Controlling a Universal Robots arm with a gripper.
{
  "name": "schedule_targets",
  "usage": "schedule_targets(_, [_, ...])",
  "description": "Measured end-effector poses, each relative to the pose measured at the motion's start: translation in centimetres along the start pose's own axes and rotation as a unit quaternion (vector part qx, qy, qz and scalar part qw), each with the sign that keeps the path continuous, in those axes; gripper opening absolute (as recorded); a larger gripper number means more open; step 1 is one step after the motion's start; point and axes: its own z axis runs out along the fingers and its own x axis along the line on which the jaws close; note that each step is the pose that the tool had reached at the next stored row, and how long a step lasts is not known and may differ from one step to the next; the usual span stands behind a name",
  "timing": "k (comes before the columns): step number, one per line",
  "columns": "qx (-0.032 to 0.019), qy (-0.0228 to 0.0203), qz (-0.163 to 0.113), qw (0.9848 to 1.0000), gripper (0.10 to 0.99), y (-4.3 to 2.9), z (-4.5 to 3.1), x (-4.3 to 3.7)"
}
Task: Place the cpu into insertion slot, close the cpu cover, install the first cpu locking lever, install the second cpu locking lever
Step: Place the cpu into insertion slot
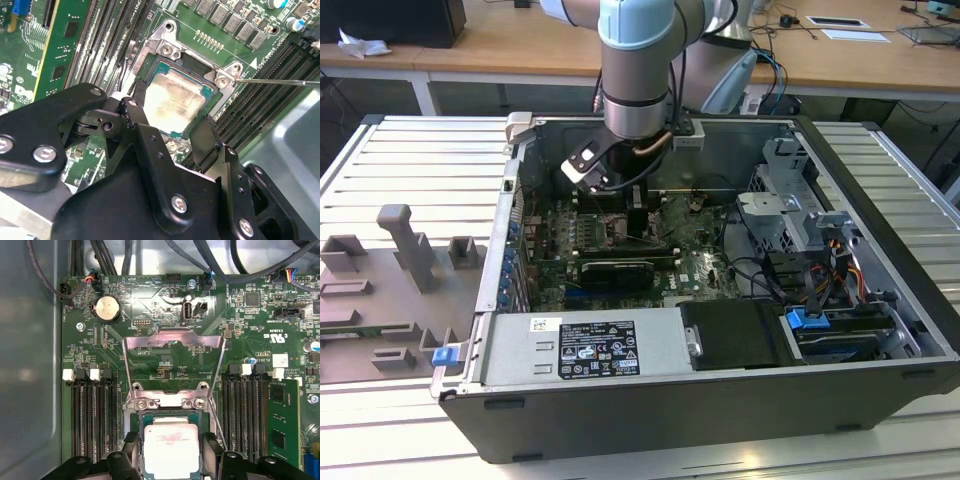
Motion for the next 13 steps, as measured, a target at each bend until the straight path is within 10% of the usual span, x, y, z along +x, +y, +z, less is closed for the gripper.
schedule_targets(6, [0.0009,0.0,0.0,1.0,0.62,0.03,-0.56,0.0])
schedule_targets(13, [0.0025,-0.0015,0.0,1.0,0.114,0.07,-1.28,-0.01])
